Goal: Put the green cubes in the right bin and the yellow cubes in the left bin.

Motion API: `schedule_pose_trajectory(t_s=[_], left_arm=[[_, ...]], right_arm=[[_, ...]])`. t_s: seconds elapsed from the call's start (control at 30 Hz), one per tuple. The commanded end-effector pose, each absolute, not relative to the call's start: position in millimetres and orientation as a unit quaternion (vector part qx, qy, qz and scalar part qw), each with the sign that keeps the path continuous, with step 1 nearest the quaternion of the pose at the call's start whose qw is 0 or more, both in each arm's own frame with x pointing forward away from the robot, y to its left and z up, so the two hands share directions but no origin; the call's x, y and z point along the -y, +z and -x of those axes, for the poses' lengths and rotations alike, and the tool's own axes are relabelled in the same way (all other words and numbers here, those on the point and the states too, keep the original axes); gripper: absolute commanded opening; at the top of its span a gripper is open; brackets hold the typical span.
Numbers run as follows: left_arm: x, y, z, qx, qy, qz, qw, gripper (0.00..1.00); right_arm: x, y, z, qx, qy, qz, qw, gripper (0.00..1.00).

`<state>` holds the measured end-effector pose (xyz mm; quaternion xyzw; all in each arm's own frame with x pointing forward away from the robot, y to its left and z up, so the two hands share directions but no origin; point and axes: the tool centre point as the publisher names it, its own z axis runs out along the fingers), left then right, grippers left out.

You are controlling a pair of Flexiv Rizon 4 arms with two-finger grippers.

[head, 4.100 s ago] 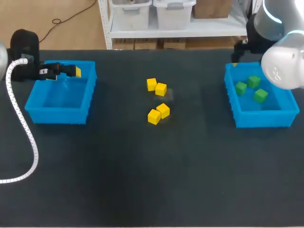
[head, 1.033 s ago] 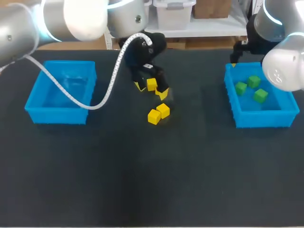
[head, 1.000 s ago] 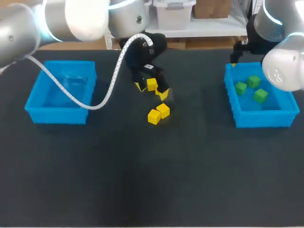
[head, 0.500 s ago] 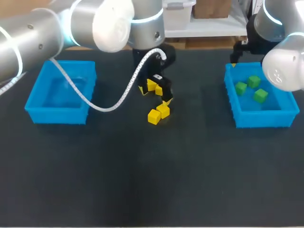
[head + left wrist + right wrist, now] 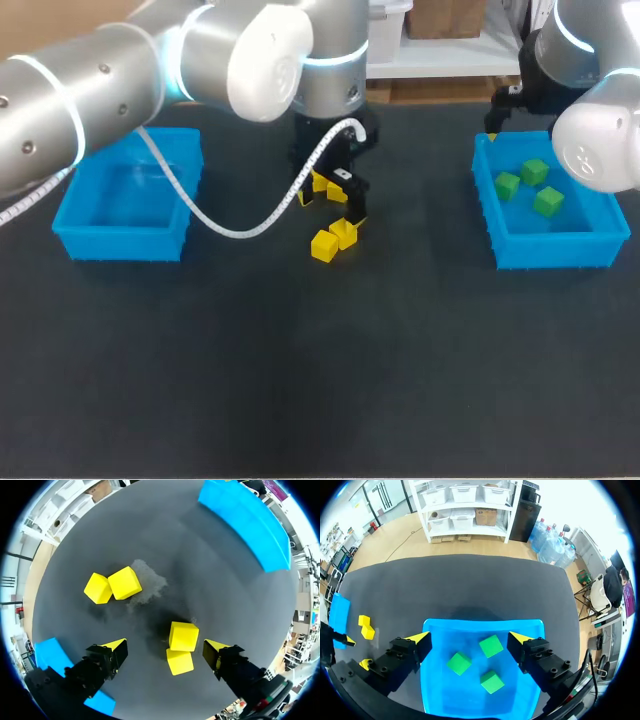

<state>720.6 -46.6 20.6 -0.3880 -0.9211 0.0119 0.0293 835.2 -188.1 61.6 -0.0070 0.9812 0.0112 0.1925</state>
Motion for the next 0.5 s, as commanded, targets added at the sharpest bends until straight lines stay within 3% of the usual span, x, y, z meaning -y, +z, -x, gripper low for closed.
schedule_pose_trajectory(t_s=[0.03,0.5], left_arm=[[53,18,-724,0.921,0.0,0.388,0.033,1.0],[60,2,-720,0.918,-0.044,0.391,0.048,1.0]], right_arm=[[188,62,-834,-0.981,0.01,0.006,0.195,1.0],[188,62,-834,-0.981,0.01,0.006,0.195,1.0]])
